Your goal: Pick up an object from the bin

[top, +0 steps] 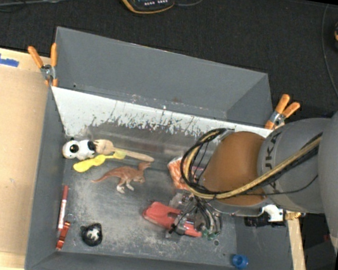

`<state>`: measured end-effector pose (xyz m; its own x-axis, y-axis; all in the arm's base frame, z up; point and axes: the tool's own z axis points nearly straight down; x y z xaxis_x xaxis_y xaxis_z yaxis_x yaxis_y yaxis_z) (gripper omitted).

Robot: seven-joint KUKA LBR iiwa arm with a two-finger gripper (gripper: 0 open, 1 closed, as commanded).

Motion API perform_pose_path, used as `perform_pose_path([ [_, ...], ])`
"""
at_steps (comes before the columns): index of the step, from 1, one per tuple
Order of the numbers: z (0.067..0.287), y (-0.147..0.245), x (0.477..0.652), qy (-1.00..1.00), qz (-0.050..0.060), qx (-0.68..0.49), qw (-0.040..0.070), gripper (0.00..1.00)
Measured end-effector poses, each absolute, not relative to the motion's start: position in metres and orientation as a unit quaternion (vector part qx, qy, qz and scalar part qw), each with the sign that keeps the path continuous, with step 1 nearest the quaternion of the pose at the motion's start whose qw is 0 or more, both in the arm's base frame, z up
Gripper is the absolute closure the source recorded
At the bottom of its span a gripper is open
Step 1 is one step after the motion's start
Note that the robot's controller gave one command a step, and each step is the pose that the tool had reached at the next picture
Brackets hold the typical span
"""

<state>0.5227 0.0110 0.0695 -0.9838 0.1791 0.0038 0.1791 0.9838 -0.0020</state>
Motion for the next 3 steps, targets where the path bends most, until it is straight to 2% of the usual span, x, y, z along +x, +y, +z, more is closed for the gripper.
perform_pose_path([
  [1, 0.070, 0.011, 0.523, -0.996, 0.001, -0.090, 0.002, 1.00],
  [2, 0.128, 0.009, 0.520, -0.996, 0.001, -0.087, 0.006, 1.00],
  [3, 0.221, 0.008, 0.519, -0.998, 0.001, -0.057, 0.008, 1.00],
])
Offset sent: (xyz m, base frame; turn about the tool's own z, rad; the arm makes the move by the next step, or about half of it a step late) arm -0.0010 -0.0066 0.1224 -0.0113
